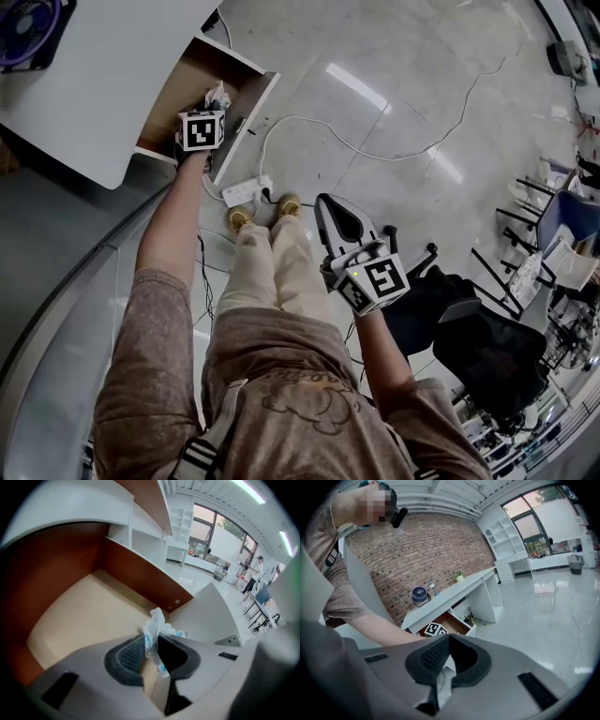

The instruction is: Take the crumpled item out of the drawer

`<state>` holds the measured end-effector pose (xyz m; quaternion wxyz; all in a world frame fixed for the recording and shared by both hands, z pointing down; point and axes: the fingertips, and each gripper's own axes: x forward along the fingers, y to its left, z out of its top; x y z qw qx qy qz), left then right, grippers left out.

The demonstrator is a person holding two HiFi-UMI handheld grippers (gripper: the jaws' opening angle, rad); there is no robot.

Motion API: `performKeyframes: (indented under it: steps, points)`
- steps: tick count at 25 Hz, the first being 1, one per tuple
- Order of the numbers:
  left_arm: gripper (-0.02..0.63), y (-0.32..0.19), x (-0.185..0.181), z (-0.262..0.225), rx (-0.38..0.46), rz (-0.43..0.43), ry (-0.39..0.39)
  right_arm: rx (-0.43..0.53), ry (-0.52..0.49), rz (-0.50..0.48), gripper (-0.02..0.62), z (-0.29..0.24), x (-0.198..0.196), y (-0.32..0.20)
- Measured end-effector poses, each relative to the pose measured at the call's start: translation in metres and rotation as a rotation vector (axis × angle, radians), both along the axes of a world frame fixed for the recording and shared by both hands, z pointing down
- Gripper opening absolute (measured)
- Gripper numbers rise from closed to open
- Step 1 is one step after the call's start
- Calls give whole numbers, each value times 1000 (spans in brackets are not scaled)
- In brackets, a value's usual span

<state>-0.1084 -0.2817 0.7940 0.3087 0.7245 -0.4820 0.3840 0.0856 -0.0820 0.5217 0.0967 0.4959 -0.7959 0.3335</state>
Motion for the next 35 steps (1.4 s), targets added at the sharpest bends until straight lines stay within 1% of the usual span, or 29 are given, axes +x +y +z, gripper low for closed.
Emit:
performKeyframes:
  steps: [4, 7, 10, 17, 23, 26, 30, 35]
  points:
    - [87, 1, 1, -30, 22, -3, -3, 30, -18, -7, -3, -20, -3, -5]
    - [87, 0, 3, -55, 53, -1, 4, 41, 3, -15, -3, -32, -2, -9]
    - [87, 0, 9, -87, 97, -9, 47, 56, 13, -21, -3, -45, 0, -9]
    - [87, 8, 23, -168, 181, -20, 130, 101, 2, -42, -3, -83, -2, -17]
    - [87, 19, 28, -246, 258, -46, 219, 153, 4, -89, -3, -115, -9, -21]
    - [87, 22, 25, -284, 293, -49, 255, 177, -3, -122, -3, -130, -16, -23]
    - [87, 26, 15, -336, 353, -39, 285, 223, -15, -166, -3, -151, -30, -28]
    - [87, 37, 12, -400, 410, -55, 348, 279, -15, -208, -3, -188, -32, -26]
